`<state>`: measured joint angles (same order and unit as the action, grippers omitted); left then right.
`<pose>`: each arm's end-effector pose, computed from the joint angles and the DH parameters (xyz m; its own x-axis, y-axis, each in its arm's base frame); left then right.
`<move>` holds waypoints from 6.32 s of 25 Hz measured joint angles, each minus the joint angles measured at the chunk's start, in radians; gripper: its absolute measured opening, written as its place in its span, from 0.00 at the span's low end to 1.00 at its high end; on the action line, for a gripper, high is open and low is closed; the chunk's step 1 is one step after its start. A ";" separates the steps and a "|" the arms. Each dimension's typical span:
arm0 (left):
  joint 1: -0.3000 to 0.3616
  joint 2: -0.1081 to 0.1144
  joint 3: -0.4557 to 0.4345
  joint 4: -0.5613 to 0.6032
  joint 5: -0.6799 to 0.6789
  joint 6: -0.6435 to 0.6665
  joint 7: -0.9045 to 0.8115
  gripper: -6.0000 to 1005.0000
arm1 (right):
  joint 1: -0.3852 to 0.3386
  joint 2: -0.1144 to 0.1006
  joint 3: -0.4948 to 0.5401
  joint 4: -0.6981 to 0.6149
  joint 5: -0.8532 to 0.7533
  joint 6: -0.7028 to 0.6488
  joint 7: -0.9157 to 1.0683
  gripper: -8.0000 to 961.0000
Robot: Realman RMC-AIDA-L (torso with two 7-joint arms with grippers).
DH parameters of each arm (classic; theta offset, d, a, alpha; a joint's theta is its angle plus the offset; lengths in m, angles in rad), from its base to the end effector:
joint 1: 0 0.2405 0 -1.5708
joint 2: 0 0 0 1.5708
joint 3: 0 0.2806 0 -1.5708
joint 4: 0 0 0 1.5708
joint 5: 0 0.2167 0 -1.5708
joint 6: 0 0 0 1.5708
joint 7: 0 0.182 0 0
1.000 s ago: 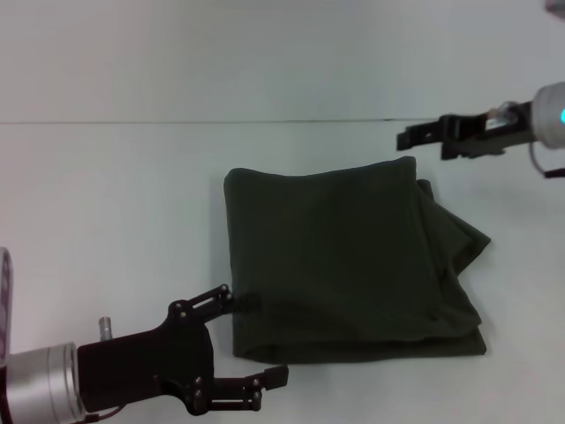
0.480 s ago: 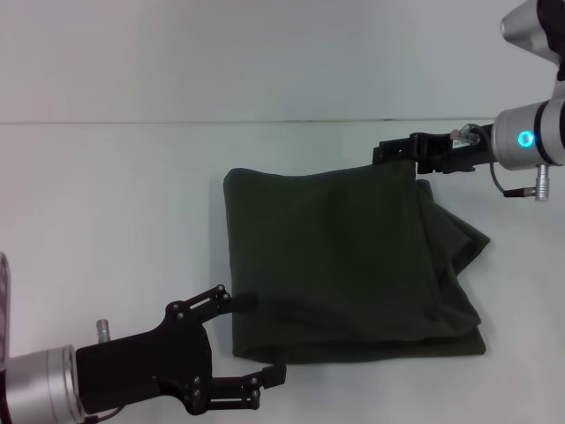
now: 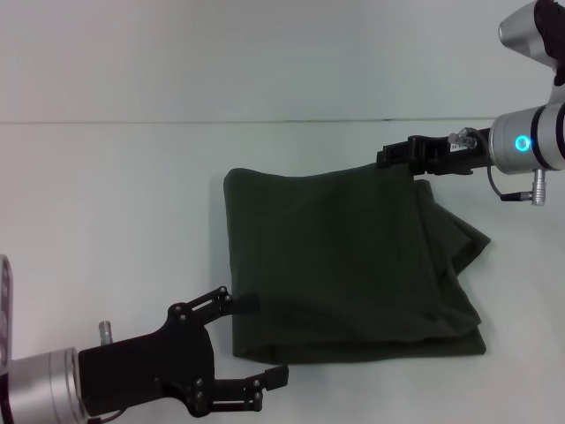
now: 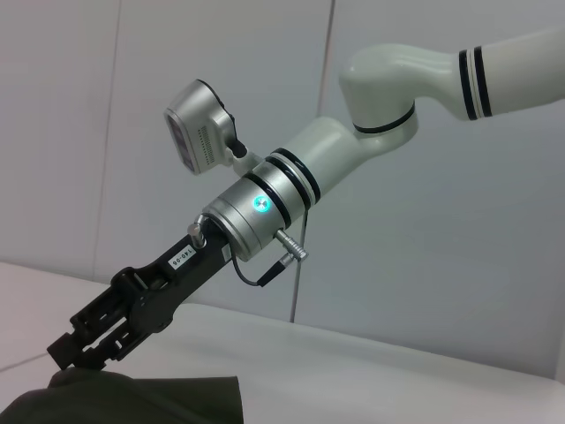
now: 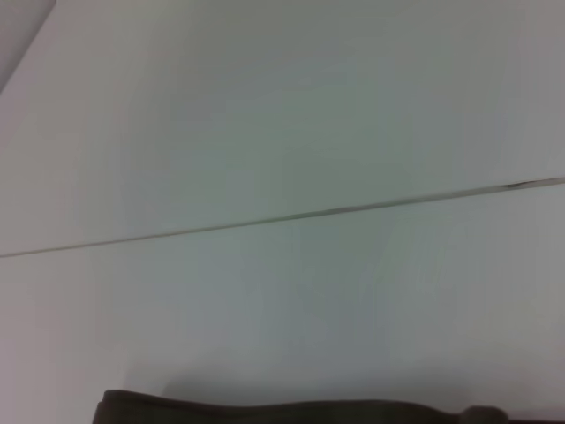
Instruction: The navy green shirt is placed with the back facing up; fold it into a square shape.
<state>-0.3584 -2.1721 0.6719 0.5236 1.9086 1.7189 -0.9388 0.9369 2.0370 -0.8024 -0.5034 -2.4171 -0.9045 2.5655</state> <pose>-0.2725 0.2728 -0.0874 0.7307 0.1417 0.6678 0.3139 -0.9384 -0.1443 0.2315 0.5050 -0.0591 0.3182 -0.8254 -0.4663 -0.9389 -0.2065 -0.2753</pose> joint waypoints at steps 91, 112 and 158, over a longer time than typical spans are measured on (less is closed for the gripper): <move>-0.023 0.006 -0.038 -0.010 0.000 -0.021 -0.066 0.94 | -0.003 0.024 0.008 0.089 0.115 0.131 0.091 0.93; -0.024 0.006 -0.038 -0.010 0.003 -0.022 -0.067 0.95 | -0.047 0.014 0.004 0.043 0.186 0.098 0.080 0.05; -0.024 0.005 -0.028 -0.013 0.006 -0.015 -0.080 0.94 | -0.105 -0.029 0.057 -0.017 0.205 0.021 0.069 0.06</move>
<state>-0.3819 -2.1676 0.6442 0.5108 1.9145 1.7035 -1.0186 0.8323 2.0080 -0.7456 -0.5209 -2.2123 -0.8831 2.6342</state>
